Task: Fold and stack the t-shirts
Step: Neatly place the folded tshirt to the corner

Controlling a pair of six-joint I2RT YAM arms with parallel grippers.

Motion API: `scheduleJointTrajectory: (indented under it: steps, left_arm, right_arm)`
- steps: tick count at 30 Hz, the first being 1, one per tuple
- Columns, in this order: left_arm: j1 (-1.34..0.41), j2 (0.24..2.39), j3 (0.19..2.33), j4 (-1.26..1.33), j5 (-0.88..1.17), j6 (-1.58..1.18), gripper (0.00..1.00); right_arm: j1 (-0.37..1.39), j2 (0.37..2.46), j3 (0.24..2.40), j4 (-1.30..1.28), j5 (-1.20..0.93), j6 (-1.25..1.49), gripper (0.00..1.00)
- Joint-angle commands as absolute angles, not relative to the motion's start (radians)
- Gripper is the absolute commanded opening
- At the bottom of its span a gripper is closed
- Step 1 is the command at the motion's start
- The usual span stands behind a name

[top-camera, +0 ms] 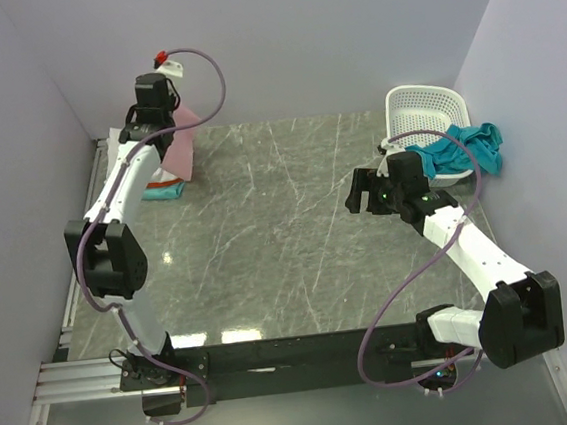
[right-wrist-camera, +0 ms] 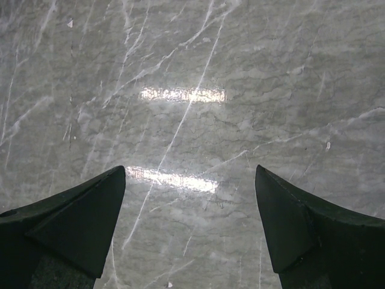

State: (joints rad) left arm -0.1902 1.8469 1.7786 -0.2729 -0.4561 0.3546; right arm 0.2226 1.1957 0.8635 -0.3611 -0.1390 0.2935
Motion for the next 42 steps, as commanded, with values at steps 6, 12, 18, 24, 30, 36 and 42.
scheduleJointTrajectory:
  steps: [6, 12, 18, 24, 30, 36, 42]
  left_arm:
    - [-0.065, 1.963, 1.916, -0.242, -0.348, 0.279, 0.00]
    - [-0.003, 2.049, 1.927, -0.224, -0.293, 0.255, 0.00]
    - [0.067, 2.120, 1.939, -0.213, -0.265, 0.226, 0.00]
    - [0.124, 2.140, 1.916, -0.196, -0.247, 0.216, 0.00]
    - [0.158, 2.172, 1.914, -0.189, -0.219, 0.203, 0.26]
    - [0.176, 2.203, 1.939, -0.190, -0.284, 0.166, 0.87]
    - [0.213, 2.169, 1.939, -0.172, -0.365, 0.046, 0.99]
  right_arm:
    - [0.222, 1.223, 0.925, -0.373, -0.095, 0.279, 0.94]
    - [0.221, 1.246, 0.939, -0.390, -0.061, 0.275, 0.94]
    - [0.222, 1.275, 0.953, -0.405, -0.041, 0.275, 0.94]
    - [0.224, 1.302, 0.962, -0.410, -0.026, 0.276, 0.94]
    - [0.222, 1.321, 0.971, -0.416, -0.025, 0.281, 0.94]
    - [0.222, 1.319, 0.980, -0.428, -0.014, 0.284, 0.94]
    - [0.222, 1.315, 0.976, -0.440, -0.018, 0.290, 0.94]
